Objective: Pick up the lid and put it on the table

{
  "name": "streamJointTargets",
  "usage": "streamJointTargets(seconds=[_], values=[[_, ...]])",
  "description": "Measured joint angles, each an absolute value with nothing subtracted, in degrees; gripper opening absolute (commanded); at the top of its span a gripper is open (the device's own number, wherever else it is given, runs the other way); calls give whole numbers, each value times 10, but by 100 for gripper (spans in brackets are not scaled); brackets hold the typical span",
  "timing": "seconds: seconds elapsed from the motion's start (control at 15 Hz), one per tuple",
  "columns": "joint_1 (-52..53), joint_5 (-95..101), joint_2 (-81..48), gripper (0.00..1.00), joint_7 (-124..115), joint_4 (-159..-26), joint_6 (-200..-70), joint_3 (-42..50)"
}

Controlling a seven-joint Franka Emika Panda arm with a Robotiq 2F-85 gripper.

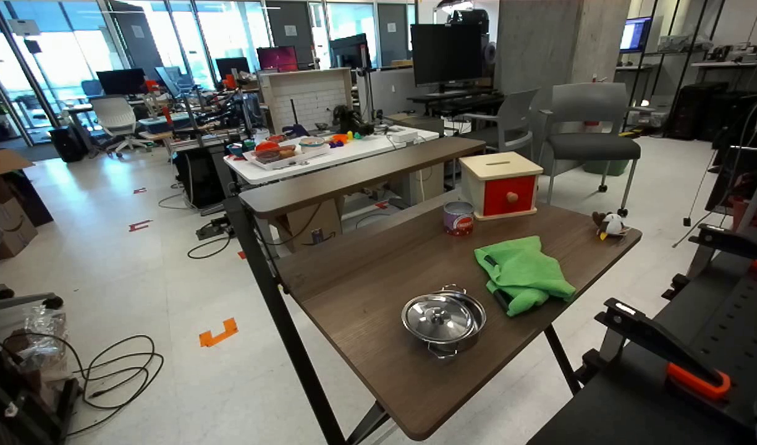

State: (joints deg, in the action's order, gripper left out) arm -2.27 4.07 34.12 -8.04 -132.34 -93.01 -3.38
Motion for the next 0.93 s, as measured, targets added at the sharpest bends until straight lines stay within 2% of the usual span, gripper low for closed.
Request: streamJointTargets(seconds=[0.53, 0.93], values=[[13, -70, 340, 100, -82, -1410, -1029, -35], [36, -106, 280, 100, -102, -1492, -1186, -61]])
